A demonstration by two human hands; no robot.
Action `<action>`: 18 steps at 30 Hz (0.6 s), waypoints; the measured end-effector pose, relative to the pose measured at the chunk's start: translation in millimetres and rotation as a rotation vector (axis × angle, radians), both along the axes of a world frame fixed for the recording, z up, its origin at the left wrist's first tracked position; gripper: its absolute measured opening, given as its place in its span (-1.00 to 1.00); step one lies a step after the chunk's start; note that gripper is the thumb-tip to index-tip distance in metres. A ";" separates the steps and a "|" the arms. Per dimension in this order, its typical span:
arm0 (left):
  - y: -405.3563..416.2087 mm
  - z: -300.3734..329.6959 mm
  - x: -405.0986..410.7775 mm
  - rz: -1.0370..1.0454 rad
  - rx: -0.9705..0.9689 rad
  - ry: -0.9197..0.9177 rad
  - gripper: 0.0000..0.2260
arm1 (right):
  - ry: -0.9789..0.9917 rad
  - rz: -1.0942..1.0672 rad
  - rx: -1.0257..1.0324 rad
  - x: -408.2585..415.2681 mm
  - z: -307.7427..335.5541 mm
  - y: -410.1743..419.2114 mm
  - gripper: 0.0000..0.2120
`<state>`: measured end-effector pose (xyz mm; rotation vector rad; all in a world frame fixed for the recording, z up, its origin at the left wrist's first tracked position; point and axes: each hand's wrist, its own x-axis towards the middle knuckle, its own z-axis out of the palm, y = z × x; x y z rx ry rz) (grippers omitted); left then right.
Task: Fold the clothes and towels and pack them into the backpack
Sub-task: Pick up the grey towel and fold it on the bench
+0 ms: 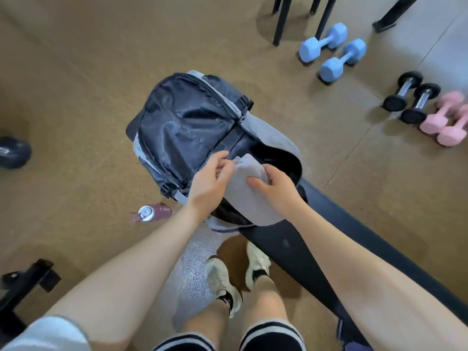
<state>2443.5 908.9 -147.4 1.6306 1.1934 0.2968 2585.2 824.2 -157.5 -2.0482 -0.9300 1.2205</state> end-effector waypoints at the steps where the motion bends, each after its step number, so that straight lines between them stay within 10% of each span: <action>1: 16.7 -7.6 3.1 0.030 -0.001 0.017 -0.70 | 0.024 -0.028 -0.018 2.1 -8.6 11.7 -0.73; 13: 135.4 -165.6 43.3 -0.515 0.460 0.871 -0.29 | 0.353 -0.406 -0.248 34.2 -121.2 102.4 -0.73; 18: 158.2 -159.5 33.9 -0.595 0.543 0.832 -0.59 | 0.459 -0.427 -0.269 26.2 -125.5 110.0 -0.78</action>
